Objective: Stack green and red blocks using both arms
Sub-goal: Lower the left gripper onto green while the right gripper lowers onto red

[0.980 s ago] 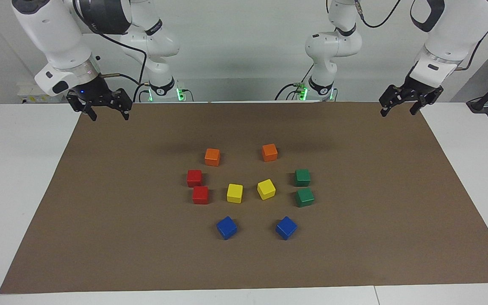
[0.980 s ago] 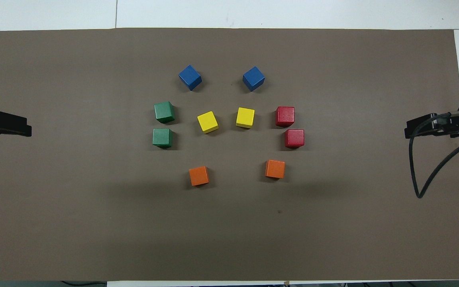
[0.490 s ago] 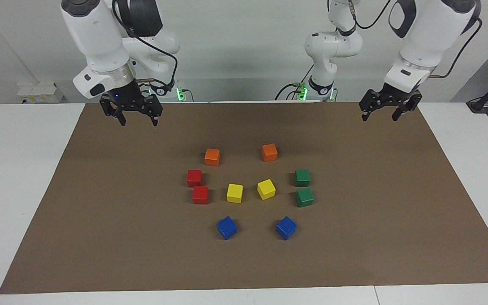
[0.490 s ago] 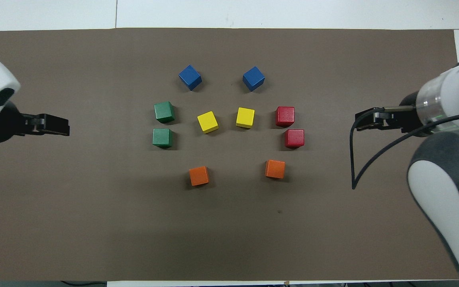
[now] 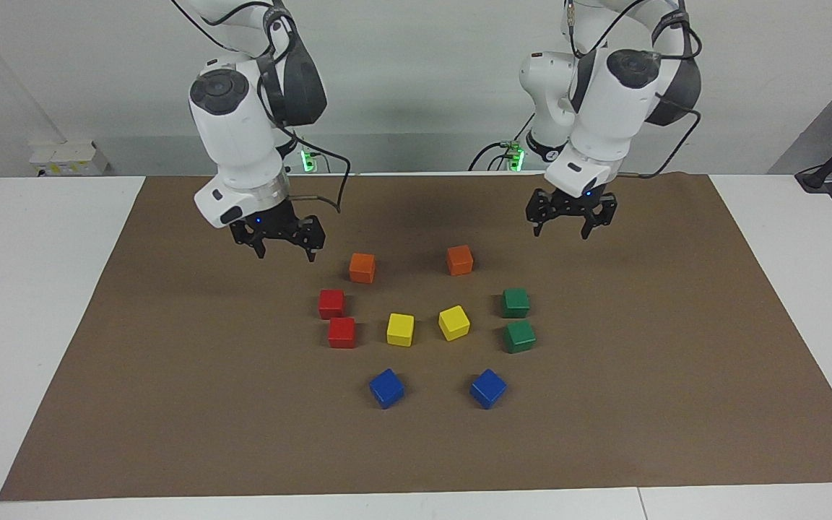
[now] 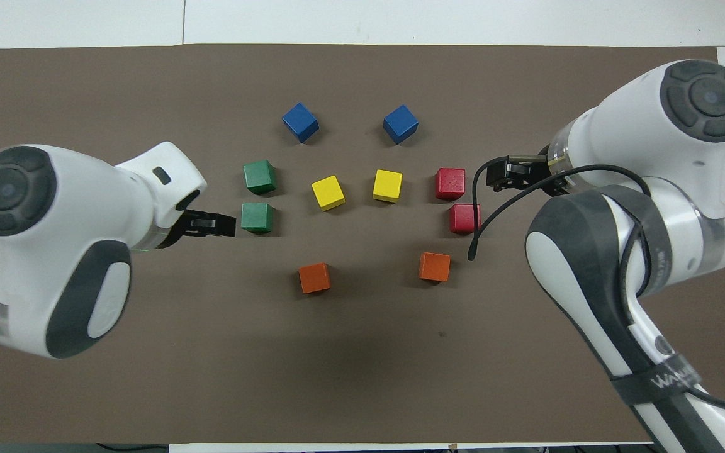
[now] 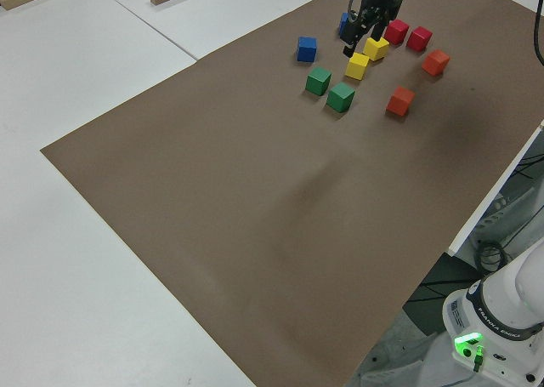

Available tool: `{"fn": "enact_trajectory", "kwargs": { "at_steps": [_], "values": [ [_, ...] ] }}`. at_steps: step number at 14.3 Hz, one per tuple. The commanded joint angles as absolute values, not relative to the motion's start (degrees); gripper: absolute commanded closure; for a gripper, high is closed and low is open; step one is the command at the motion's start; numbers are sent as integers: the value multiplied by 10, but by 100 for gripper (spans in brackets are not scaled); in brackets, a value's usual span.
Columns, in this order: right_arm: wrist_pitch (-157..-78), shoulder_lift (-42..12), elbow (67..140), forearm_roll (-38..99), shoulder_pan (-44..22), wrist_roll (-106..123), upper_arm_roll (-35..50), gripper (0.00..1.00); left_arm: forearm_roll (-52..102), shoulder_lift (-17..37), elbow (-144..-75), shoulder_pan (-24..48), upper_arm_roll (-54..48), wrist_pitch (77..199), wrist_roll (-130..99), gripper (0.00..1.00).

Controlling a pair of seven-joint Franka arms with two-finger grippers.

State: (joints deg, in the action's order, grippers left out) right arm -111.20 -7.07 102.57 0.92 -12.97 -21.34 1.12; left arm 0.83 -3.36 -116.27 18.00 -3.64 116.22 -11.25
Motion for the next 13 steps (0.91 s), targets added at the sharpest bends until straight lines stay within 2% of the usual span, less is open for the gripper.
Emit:
{"fn": "enact_trajectory", "kwargs": {
  "at_steps": [1,10,13],
  "values": [
    [-1168,-64,1082,14,-134,-228,10,1,14,3,-1177,199,-26,1203,-116,0],
    [-1252,-98,1119,11,-159,-288,10,1,13,98,-1165,214,-25,1289,-163,0],
    [-1271,-112,1121,11,-161,-302,10,1,9,156,-1108,217,-24,1281,-164,0]
  ]
}}
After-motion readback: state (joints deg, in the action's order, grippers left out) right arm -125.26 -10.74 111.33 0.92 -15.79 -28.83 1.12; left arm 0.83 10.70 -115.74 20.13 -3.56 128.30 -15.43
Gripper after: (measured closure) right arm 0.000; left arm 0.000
